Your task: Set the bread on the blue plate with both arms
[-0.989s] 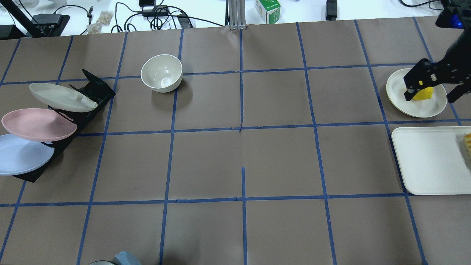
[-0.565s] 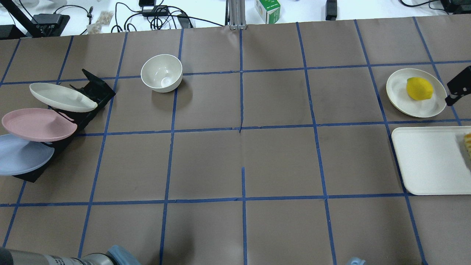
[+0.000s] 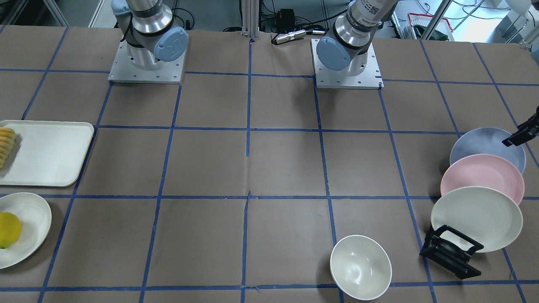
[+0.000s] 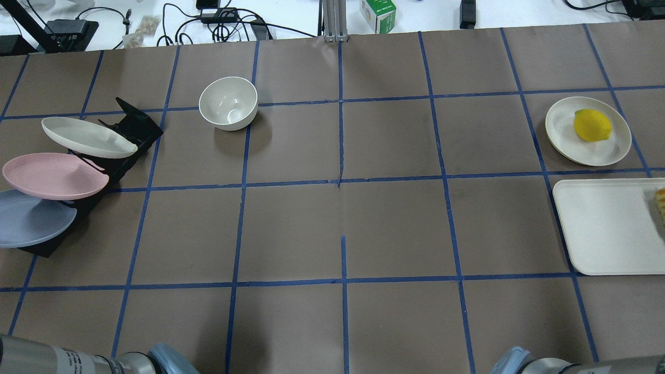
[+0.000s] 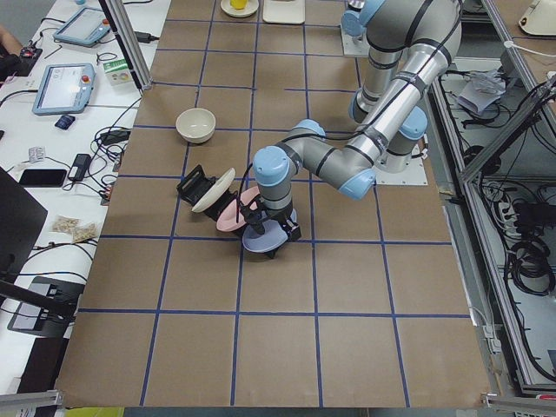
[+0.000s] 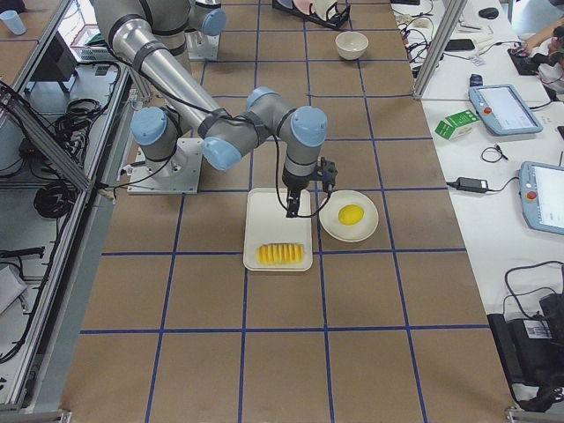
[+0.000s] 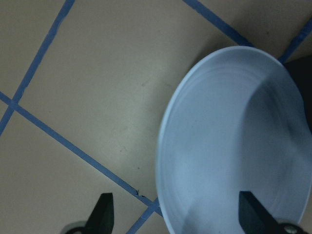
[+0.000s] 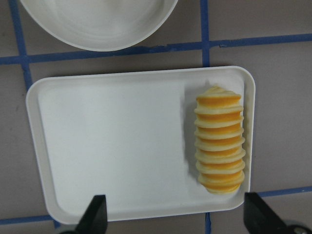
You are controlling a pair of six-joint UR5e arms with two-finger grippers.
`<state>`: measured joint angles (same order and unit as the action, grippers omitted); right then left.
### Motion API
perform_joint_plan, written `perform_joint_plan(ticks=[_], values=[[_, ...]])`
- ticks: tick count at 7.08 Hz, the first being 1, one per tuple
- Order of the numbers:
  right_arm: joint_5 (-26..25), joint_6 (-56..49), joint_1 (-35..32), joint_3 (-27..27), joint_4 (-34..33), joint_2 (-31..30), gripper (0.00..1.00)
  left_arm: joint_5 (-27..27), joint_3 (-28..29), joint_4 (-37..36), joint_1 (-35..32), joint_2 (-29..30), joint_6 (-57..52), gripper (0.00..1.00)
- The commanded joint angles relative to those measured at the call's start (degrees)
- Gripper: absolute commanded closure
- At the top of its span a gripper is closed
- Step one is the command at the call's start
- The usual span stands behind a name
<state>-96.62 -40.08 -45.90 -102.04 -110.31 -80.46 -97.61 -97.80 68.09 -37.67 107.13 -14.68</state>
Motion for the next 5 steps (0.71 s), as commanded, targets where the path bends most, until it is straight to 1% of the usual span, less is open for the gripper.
perform_joint_plan(ticks=[1, 2, 3, 5], values=[[-0.6, -4.8, 3.3, -5.0, -9.9, 3.4, 0.0, 0.0, -0.1, -0.3, 0.1, 0.7, -0.6, 0.74], [-0.7, -5.9, 3.9, -6.1, -14.4, 5.3, 0.0, 0.0, -0.2, -0.3, 0.2, 1.1, -0.7, 0.77], [-0.8, -7.8, 4.2, -6.2, -17.4, 7.7, 0.0, 0.0, -0.2, -0.3, 0.3, 1.4, -0.7, 0.99], [-0.4, -8.2, 4.3, -5.7, -19.6, 10.8, 0.0, 0.0, 0.1, -0.3, 0.3, 1.3, -1.6, 1.0]])
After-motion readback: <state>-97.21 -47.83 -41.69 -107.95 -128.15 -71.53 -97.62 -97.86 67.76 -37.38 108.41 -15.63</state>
